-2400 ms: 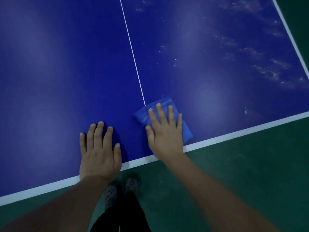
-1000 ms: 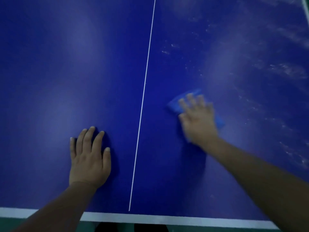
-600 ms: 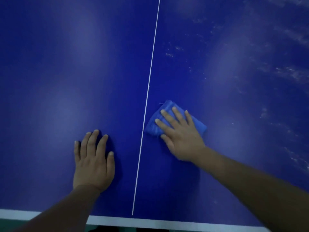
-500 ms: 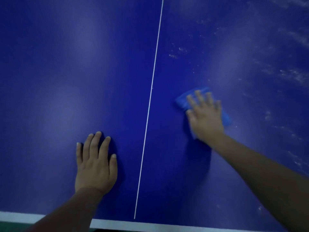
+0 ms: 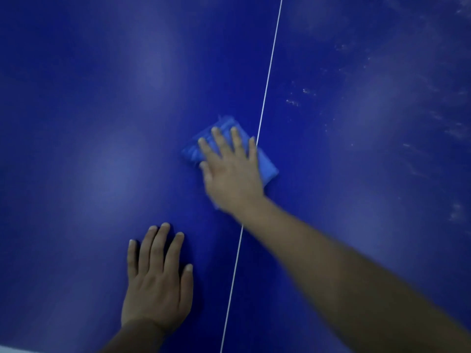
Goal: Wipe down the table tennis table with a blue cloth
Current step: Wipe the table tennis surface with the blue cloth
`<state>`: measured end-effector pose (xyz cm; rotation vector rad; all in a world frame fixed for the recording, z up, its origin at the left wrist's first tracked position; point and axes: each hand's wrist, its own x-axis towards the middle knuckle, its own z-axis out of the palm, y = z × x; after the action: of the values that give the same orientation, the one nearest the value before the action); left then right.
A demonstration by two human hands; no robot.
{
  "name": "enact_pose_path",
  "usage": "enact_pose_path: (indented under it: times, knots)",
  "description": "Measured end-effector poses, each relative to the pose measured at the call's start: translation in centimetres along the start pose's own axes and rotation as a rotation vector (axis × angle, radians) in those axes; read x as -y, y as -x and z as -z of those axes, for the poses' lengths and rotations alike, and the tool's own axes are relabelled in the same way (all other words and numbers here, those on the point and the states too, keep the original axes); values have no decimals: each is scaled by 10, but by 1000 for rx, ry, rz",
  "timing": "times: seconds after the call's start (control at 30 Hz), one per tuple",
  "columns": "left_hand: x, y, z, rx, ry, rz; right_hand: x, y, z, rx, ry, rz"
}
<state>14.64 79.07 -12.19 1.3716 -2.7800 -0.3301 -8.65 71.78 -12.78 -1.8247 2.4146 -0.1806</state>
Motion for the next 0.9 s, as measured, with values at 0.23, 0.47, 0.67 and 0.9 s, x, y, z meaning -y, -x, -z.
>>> enact_pose_path:
  times: [0.23, 0.47, 0.67, 0.9]
  knots:
    - [2, 1, 0, 27, 21, 3, -251, -13, 56, -54, -6, -912]
    - [2, 0, 0, 39, 16, 8, -119, -8, 29, -11, 78, -363]
    - [1, -1, 0, 32, 31, 17, -196, 3, 41, -4, 150, -378]
    - [-1, -1, 4, 64, 33, 28, -196, 18, 44, -12, 29, -752]
